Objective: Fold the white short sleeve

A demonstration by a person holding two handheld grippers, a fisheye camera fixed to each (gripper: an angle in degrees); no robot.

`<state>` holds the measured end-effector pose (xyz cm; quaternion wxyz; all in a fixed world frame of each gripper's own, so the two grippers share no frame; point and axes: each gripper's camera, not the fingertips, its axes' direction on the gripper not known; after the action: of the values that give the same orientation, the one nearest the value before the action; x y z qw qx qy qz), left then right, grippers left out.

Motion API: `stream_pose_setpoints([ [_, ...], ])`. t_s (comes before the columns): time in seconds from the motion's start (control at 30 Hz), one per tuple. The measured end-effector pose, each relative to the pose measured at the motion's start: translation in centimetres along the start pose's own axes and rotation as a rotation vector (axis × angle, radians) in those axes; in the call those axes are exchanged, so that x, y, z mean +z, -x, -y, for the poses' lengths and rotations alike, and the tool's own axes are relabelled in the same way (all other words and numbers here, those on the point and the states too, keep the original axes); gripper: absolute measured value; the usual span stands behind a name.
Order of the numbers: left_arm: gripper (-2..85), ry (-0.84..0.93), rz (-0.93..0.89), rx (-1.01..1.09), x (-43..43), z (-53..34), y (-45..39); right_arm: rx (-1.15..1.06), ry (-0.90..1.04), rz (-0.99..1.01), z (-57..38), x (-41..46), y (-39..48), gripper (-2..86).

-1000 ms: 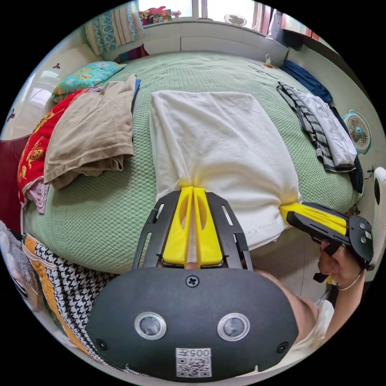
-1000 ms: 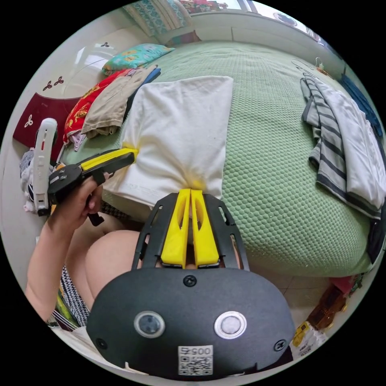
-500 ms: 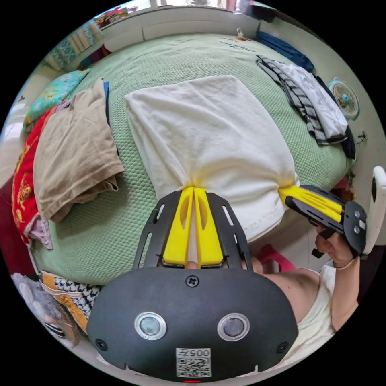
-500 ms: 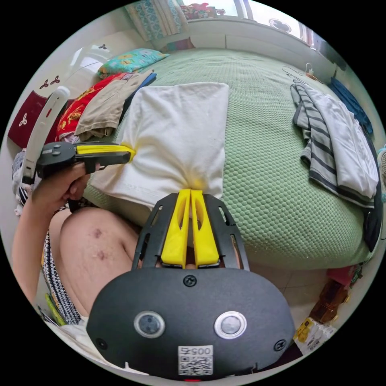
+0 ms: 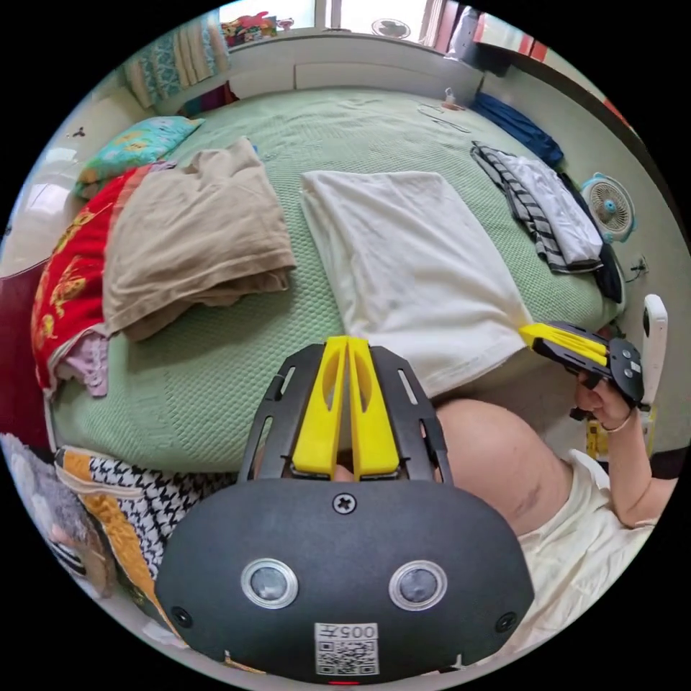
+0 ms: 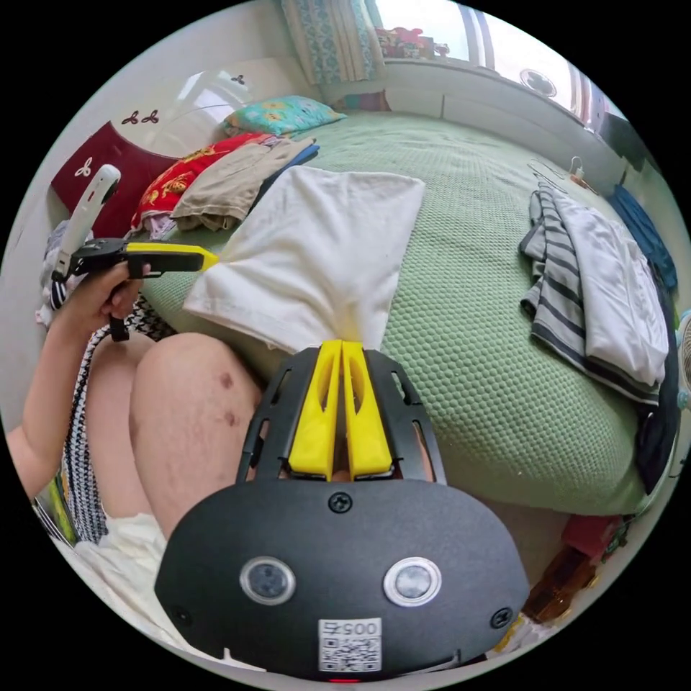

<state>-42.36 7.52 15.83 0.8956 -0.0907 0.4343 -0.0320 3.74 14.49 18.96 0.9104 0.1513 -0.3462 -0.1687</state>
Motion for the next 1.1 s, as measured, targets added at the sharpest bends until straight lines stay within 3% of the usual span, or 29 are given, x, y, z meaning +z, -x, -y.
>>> stream_pose_setpoints([
  [0.23,-0.3,-0.212,-0.015,-0.019,-3.6,2.8,-1.3,0.056,-0.200,-0.007,2.3,-4.1,-2.2,-1.0],
  [0.57,-0.2,-0.142,0.034,-0.039,1.6,6.2,-0.4,0.005,-0.169,-0.096,16.3,2.4,-5.5,-0.9],
  [0.67,-0.2,-0.151,0.019,-0.046,1.0,6.1,0.8,-0.012,-0.039,-0.089,19.4,5.8,-6.9,-0.9],
  [0.87,0.1,-0.170,0.050,-0.100,-3.1,3.8,2.7,-0.016,-0.120,-0.096,20.5,3.6,-8.6,-0.5],
  [0.97,0.9,-0.152,-0.094,-0.095,-5.1,1.2,3.3,-0.042,-0.232,-0.043,19.5,0.8,-9.3,2.3],
  [1.1,6.0,-0.120,-0.170,-0.088,-5.5,-1.8,3.3,-0.116,-0.161,-0.006,20.1,0.7,-9.5,9.3],
])
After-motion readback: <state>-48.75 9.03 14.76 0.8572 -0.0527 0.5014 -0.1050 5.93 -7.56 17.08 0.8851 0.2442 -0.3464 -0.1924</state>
